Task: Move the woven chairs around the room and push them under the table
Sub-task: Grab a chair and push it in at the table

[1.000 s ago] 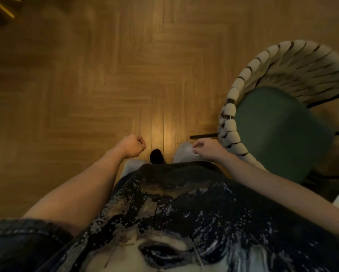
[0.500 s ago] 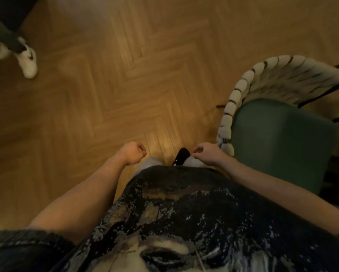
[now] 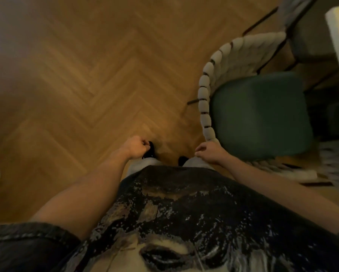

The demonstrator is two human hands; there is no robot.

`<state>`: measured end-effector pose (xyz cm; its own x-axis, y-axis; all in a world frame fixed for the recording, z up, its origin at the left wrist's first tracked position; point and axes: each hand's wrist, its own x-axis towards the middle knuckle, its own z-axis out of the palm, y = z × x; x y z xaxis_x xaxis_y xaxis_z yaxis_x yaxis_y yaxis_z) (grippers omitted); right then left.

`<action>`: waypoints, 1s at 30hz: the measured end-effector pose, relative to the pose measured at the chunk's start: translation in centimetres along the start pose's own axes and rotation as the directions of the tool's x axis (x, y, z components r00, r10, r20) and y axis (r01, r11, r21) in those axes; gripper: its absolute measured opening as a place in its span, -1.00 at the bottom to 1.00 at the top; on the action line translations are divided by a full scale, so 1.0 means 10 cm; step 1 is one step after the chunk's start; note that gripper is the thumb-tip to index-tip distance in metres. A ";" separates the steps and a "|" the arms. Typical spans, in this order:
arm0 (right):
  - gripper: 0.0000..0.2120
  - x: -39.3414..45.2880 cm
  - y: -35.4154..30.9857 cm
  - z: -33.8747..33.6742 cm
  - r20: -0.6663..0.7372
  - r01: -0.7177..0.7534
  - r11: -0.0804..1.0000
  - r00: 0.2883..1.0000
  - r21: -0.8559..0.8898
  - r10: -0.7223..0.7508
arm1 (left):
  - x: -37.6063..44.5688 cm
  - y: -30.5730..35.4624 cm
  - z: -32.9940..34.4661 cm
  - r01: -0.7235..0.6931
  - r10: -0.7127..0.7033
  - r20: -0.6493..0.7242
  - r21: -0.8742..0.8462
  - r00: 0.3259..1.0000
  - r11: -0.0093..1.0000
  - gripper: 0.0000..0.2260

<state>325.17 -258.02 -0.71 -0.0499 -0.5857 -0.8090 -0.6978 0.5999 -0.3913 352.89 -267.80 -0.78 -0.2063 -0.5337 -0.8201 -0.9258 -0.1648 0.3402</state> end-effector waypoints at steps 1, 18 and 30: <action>-0.77 -0.01 -0.03 0.01 -0.012 -0.015 1.000 1.000 0.025 0.015 | 0.06 0.04 -0.09 -0.020 0.020 0.014 0.027 1.000 0.999 -0.87; -0.66 -0.04 -0.13 0.39 0.096 -0.198 0.121 0.818 0.973 0.568 | 1.25 1.46 -0.80 -0.279 0.172 0.298 0.370 0.939 0.886 -0.91; -0.49 0.18 -0.20 0.27 0.285 0.292 -0.764 0.804 0.576 0.522 | 1.72 2.39 -0.79 -0.065 0.080 0.282 -0.063 0.956 0.996 -0.66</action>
<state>328.44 -258.79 -2.57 -0.2010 -0.0023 -0.9796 0.9298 -0.3151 -0.1900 329.67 -287.43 -3.11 -0.3605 -0.2897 -0.8866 -0.8888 -0.1817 0.4207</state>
